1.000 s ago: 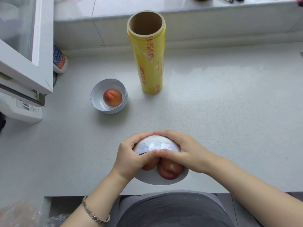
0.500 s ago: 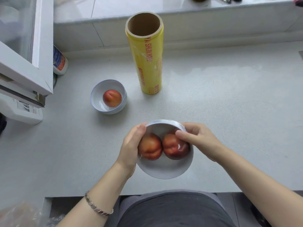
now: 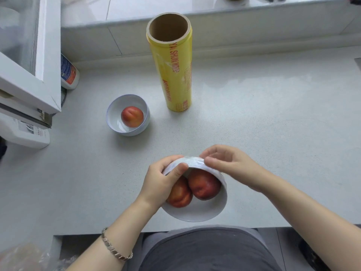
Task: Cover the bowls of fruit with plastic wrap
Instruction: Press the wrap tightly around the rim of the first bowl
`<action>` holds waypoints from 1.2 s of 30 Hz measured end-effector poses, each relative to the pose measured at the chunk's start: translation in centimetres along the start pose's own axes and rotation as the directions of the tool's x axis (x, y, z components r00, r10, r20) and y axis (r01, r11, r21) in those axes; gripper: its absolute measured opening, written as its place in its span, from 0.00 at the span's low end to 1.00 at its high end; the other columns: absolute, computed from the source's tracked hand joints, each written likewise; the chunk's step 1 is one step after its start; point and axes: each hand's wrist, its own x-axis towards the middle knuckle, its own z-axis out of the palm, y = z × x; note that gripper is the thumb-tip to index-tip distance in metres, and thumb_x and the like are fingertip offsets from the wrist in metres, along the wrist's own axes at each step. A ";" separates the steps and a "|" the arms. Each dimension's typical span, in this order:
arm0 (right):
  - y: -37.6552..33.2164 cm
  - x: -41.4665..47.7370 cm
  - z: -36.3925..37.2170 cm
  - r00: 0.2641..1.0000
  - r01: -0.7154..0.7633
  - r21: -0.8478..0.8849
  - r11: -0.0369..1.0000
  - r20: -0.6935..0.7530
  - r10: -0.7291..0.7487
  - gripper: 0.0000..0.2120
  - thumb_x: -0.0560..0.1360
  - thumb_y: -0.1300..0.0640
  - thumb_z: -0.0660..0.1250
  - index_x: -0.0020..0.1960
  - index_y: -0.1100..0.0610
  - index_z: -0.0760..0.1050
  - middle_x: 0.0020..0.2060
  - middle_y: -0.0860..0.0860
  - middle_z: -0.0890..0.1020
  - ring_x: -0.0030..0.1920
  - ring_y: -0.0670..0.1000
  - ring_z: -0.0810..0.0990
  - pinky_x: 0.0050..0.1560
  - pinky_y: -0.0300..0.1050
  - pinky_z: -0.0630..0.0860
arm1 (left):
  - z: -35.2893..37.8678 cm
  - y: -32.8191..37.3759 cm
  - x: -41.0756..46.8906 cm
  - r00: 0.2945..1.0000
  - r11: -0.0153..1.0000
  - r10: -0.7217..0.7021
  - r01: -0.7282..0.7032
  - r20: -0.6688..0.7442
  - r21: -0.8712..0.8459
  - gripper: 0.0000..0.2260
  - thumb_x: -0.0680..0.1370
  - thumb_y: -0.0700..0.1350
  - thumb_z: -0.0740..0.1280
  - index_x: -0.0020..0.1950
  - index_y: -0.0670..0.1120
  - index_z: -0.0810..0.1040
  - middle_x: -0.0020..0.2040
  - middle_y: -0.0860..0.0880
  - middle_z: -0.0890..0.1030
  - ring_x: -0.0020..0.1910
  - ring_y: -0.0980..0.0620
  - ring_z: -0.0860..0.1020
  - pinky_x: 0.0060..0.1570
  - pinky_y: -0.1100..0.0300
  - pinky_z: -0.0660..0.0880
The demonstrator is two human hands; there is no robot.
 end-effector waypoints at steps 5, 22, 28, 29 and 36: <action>-2.1 0.4 -0.3 0.996 -0.041 -0.158 0.987 0.068 0.052 0.06 0.71 0.51 0.69 0.41 0.53 0.77 0.41 0.51 0.81 0.42 0.44 0.77 0.49 0.39 0.71 | 0.1 0.9 -0.4 1.000 0.999 -0.011 0.011 0.002 0.041 0.19 0.58 0.64 0.67 0.44 0.57 0.79 0.42 0.61 0.82 0.44 0.68 0.78 0.45 0.76 0.70; -3.1 2.0 -0.5 0.967 -0.205 -0.229 0.952 0.105 0.233 0.09 0.74 0.53 0.66 0.39 0.58 0.74 0.28 0.48 0.73 0.28 0.44 0.69 0.33 0.35 0.68 | -0.6 1.0 -1.1 1.000 0.996 0.020 -0.021 0.015 0.090 0.18 0.56 0.63 0.69 0.44 0.61 0.78 0.41 0.70 0.81 0.46 0.70 0.78 0.46 0.76 0.71; -3.3 2.1 -0.7 0.948 -0.253 -0.200 0.947 0.146 0.284 0.14 0.72 0.46 0.65 0.36 0.55 0.77 0.34 0.53 0.77 0.39 0.50 0.75 0.49 0.45 0.76 | -0.5 1.0 -0.7 0.999 0.993 0.036 -0.040 0.034 0.115 0.17 0.58 0.63 0.68 0.44 0.61 0.78 0.42 0.71 0.80 0.46 0.69 0.78 0.49 0.75 0.71; -3.4 2.1 -0.7 0.946 -0.254 -0.209 0.944 0.148 0.288 0.15 0.69 0.43 0.65 0.34 0.54 0.77 0.33 0.52 0.77 0.37 0.48 0.75 0.46 0.43 0.75 | -0.5 1.0 -0.7 0.999 0.992 0.038 -0.042 0.034 0.116 0.17 0.58 0.63 0.68 0.44 0.61 0.78 0.42 0.70 0.80 0.46 0.69 0.78 0.49 0.74 0.71; -2.5 2.1 0.3 0.990 -0.091 -0.091 0.992 0.099 0.100 0.17 0.75 0.54 0.64 0.29 0.54 0.67 0.21 0.44 0.66 0.25 0.43 0.62 0.29 0.35 0.59 | -0.2 0.8 -0.7 0.998 0.991 0.025 -0.034 0.063 0.133 0.17 0.57 0.64 0.68 0.43 0.63 0.78 0.42 0.70 0.80 0.46 0.68 0.78 0.49 0.73 0.71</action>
